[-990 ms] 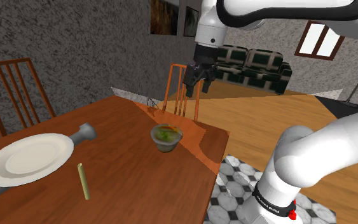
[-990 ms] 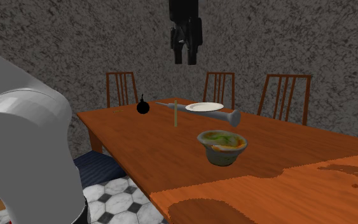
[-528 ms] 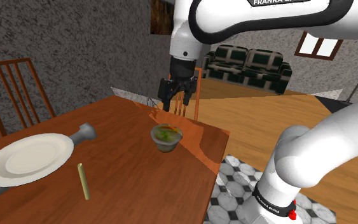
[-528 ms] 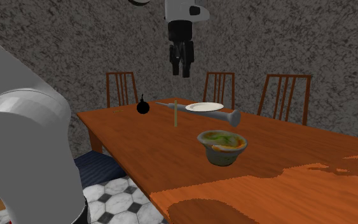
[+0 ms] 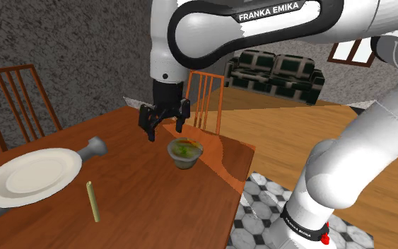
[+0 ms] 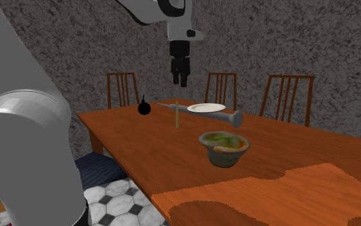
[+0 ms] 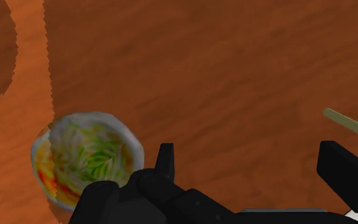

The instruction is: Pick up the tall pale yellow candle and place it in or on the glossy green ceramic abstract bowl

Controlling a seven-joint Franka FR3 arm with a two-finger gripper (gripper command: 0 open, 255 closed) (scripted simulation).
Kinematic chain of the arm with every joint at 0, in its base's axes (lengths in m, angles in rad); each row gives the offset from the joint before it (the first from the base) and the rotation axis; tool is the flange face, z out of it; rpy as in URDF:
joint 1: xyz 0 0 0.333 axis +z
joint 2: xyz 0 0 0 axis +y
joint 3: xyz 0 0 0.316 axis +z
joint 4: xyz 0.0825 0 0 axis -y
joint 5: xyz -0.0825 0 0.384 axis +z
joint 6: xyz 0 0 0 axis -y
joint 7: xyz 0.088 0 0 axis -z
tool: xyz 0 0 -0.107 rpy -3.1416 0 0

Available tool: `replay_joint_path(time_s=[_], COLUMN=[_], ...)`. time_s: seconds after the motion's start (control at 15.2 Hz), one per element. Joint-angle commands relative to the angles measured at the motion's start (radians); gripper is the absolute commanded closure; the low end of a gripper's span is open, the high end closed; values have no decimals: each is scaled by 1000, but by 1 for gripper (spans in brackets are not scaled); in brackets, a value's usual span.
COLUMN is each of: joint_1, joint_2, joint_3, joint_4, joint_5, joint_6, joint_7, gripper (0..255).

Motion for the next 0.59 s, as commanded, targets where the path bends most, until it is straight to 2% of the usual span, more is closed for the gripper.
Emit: replay_joint_path(time_s=[0.0,0.26,0.53], joint_1=[2,11,42], joint_2=[72,227,398], joint_3=[40,107,152], joint_4=[38,133,250], joint_5=[-19,-83,-178], joint_6=[30,70,90], joint_7=[59,178,304], gripper=[0,0,0])
